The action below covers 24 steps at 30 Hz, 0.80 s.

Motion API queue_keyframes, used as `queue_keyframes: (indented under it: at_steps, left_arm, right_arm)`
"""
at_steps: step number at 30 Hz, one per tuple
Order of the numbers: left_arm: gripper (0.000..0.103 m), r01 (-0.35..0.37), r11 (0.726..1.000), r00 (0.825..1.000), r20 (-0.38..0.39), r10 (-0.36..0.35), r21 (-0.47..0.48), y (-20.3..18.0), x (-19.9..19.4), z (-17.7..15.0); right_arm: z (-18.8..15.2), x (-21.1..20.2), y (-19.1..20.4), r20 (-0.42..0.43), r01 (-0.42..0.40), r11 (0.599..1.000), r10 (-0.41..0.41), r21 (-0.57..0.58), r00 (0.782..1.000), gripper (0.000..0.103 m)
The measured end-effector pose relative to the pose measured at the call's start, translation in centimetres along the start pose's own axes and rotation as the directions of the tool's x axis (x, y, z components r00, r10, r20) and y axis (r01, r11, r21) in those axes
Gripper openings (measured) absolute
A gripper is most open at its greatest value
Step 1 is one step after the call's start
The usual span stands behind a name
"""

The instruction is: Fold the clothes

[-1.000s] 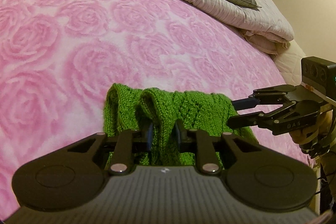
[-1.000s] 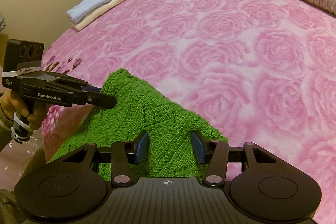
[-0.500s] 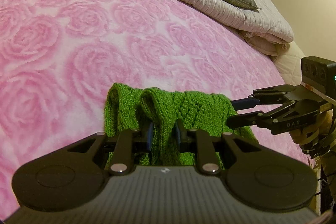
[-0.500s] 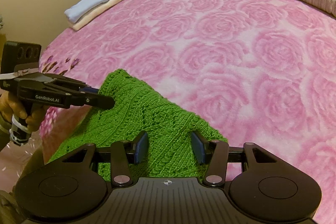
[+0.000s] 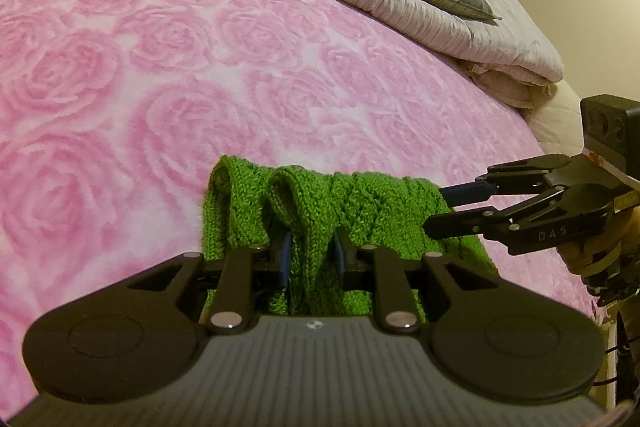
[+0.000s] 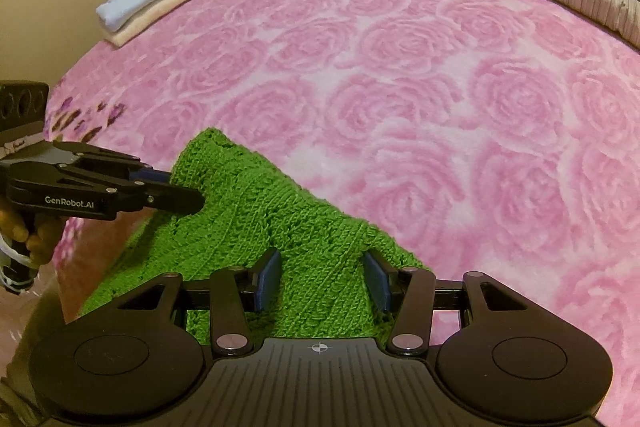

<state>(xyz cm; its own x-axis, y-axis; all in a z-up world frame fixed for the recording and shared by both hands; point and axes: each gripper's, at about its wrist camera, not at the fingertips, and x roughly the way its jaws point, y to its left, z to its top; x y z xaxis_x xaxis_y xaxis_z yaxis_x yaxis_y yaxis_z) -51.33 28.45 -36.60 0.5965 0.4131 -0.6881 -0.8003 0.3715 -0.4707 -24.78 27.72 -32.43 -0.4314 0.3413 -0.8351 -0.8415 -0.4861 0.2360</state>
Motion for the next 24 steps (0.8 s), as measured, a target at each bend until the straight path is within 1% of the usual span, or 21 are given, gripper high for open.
queue_keyframes:
  at_steps: [16, 24]
  left_arm:
    - [0.018, -0.024, 1.000, 1.000, 0.000, 0.024, 0.008, -0.41, 0.25, -0.05]
    - [0.018, -0.026, 1.000, 1.000, -0.002, 0.026, 0.013, -0.37, 0.17, -0.05]
  right_arm:
    - [0.06, 0.16, 0.30, -0.007, 0.012, 1.000, -0.012, -0.017, 1.000, 0.050]
    - [0.03, 0.28, 0.57, -0.011, 0.024, 0.999, -0.024, -0.023, 1.000, 0.050]
